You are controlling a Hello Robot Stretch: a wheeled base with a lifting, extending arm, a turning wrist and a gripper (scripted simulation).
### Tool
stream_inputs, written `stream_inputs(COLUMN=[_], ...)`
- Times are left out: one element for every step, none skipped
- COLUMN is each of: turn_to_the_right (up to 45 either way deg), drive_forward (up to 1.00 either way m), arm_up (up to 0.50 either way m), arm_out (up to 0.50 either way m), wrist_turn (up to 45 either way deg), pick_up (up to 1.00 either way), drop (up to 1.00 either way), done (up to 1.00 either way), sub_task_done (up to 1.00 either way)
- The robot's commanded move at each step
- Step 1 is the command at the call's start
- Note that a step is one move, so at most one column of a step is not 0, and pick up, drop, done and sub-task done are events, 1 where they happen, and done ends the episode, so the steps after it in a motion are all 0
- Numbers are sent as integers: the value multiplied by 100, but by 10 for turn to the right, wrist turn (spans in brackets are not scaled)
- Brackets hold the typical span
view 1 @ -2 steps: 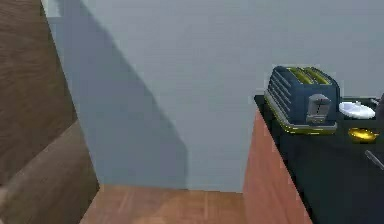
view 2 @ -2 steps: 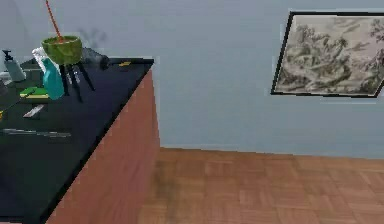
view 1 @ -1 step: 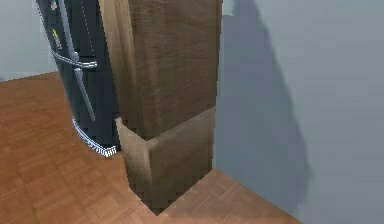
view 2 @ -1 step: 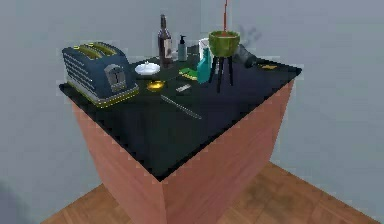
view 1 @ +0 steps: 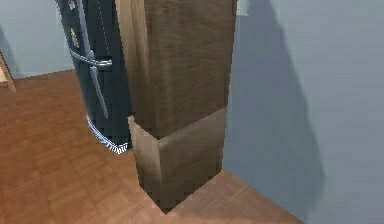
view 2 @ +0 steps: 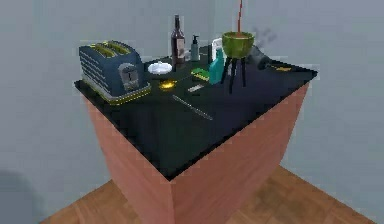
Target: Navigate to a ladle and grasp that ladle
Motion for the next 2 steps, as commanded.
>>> stream_inputs(turn_to_the_right=[420,0], drive_forward=[0,65], arm_up=[0,0], arm_out=[0,0], wrist_turn=[0,0], pick_up=[0,0], drop=[0,0], done=[0,0], sub_task_done=[0,0])
